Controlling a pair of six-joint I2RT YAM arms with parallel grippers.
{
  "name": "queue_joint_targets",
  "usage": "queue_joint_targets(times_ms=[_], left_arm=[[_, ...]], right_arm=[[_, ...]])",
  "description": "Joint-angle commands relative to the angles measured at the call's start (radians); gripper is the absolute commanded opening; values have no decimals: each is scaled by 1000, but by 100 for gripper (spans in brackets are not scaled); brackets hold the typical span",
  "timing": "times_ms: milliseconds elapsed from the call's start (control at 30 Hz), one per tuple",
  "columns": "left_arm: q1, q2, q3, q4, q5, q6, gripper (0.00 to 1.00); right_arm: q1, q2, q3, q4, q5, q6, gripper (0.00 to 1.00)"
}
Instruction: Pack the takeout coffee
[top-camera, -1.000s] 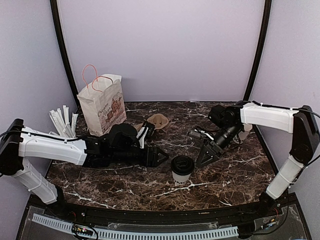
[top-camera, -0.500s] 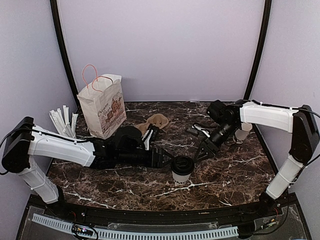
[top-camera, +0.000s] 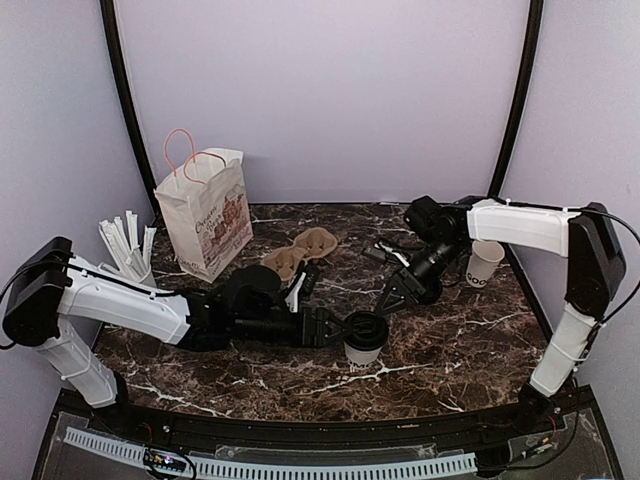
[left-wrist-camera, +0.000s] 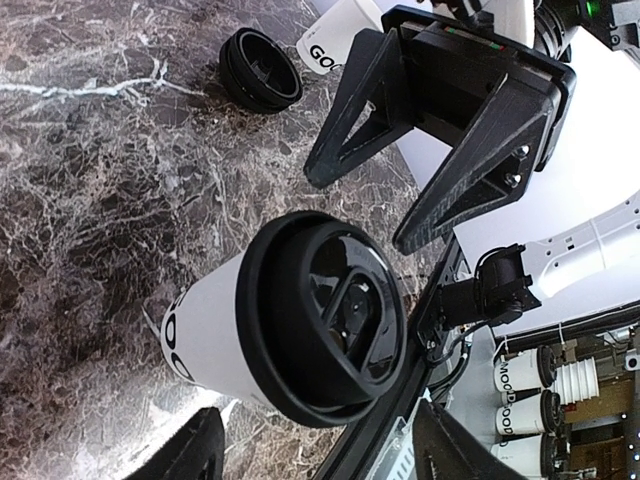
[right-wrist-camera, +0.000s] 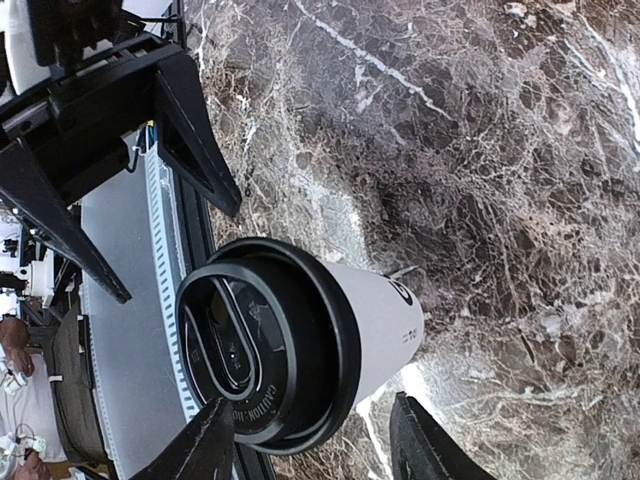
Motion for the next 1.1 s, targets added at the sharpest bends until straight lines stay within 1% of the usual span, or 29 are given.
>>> queue_joint_targets(times_ms=[0, 133, 233, 333, 533, 733, 800, 933, 1067], left_arm=[[-4, 15, -30, 83, 48, -27, 65], [-5, 28, -37, 122, 68, -30, 63], [-3, 40, -35, 139, 70, -30, 63], [2, 58, -7, 114, 62, -12, 62], [46, 113, 26, 134, 76, -1, 58], [52, 147, 65, 139, 115, 21, 57], [52, 142, 62, 157, 130, 17, 57], [52, 96, 46, 188, 136, 22, 63], [52, 16, 8, 184, 74, 40, 64]], right_arm=[[-2, 29, 1, 26, -69, 17, 53], [-3, 34, -13, 17, -115, 11, 50], [-3, 21, -25, -5, -133, -2, 50], [-2, -7, -54, -23, -143, -28, 52], [-3, -60, -114, -28, -120, -40, 53], [-4, -71, -144, -16, -105, -38, 53], [-7, -70, -149, -13, -105, -40, 53], [-14, -72, -149, -20, -102, -43, 53], [-24, -79, -146, -29, -103, -44, 53]])
